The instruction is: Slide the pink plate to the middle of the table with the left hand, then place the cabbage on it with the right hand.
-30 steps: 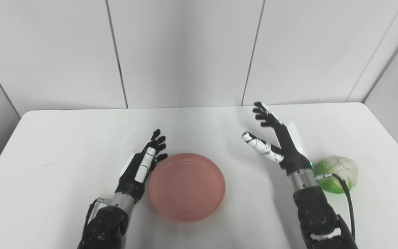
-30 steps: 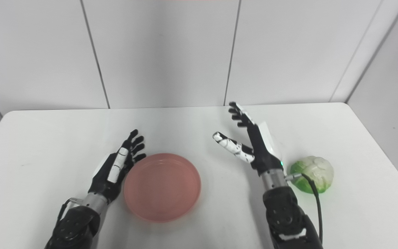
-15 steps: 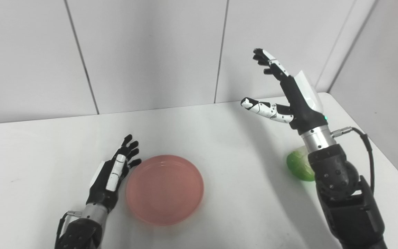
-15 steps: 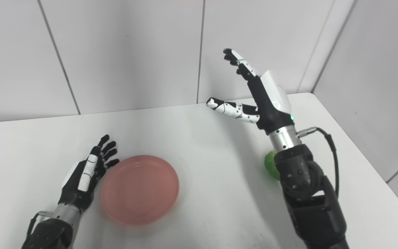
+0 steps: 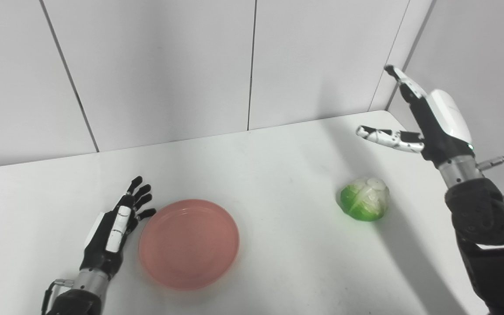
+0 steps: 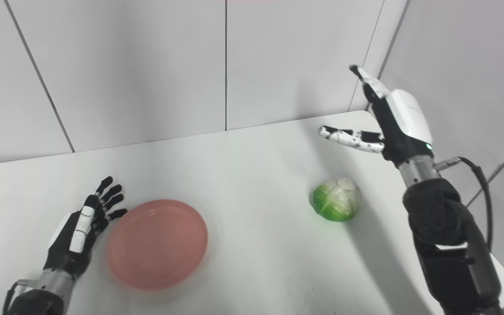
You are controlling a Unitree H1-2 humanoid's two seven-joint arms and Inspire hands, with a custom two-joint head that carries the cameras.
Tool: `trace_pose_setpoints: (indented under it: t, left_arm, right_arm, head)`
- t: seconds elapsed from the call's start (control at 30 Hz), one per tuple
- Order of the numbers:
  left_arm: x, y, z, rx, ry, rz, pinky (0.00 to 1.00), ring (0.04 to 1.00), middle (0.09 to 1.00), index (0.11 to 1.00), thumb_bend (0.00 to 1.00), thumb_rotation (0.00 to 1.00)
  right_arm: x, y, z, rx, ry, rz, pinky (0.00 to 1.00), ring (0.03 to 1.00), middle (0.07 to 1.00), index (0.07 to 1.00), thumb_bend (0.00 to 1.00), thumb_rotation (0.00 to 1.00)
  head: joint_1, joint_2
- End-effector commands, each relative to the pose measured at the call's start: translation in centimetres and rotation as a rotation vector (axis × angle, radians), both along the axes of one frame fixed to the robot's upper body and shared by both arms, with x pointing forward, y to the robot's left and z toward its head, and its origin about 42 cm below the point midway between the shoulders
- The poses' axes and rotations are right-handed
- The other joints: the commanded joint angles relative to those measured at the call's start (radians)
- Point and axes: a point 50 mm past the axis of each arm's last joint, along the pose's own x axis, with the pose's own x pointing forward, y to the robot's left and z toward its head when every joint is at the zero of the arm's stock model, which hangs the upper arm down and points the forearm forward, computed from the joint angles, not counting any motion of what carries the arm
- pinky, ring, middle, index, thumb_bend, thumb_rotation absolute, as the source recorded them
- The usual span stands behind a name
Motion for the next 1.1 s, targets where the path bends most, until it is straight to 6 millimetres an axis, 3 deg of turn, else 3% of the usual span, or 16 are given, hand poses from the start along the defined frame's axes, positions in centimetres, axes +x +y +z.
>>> trace_pose_setpoints:
  t: [0.0,0.13,0.4,0.5,0.8,1.07]
  left_arm:
    - [-0.3,2.5,-1.4,0.042,0.062,0.048,0.93,0.920,0.936,0.943,0.83,1.00]
    - [-0.3,2.8,-1.1,0.045,0.069,0.051,0.91,0.917,0.930,0.937,0.85,1.00]
    - [0.1,3.5,-1.3,0.032,0.078,0.042,0.93,0.933,0.941,0.940,0.85,1.00]
    - [0.1,3.8,-1.4,0.025,0.082,0.043,0.93,0.932,0.940,0.939,0.86,1.00]
    - [0.1,4.5,-1.7,0.017,0.094,0.044,0.92,0.923,0.928,0.928,0.85,1.00]
    - [0.2,4.7,-1.7,0.017,0.104,0.051,0.90,0.914,0.922,0.926,0.87,1.00]
  right_arm:
    - [-0.5,-0.9,1.9,-0.050,-0.064,-0.012,0.87,0.924,0.929,0.943,1.00,0.70]
    - [-1.1,-2.2,1.1,-0.053,-0.021,-0.062,0.84,0.921,0.933,0.951,1.00,0.66]
    - [-1.4,-3.7,-0.2,-0.039,0.093,-0.088,0.82,0.919,0.944,0.964,1.00,0.70]
    - [-1.4,-3.9,-0.9,-0.019,0.105,-0.054,0.84,0.911,0.935,0.958,1.00,0.65]
    - [-0.9,-3.2,-3.5,0.066,0.199,0.008,0.87,0.945,0.958,0.968,1.00,0.62]
    - [-0.3,-1.8,-3.9,0.130,0.332,0.054,0.92,0.994,1.000,1.000,1.00,0.55]
  head:
    - [-0.007,0.005]
    - [-0.019,0.010]
    - [-0.046,0.015]
    - [-0.048,0.017]
    - [-0.067,0.025]
    - [-0.073,0.031]
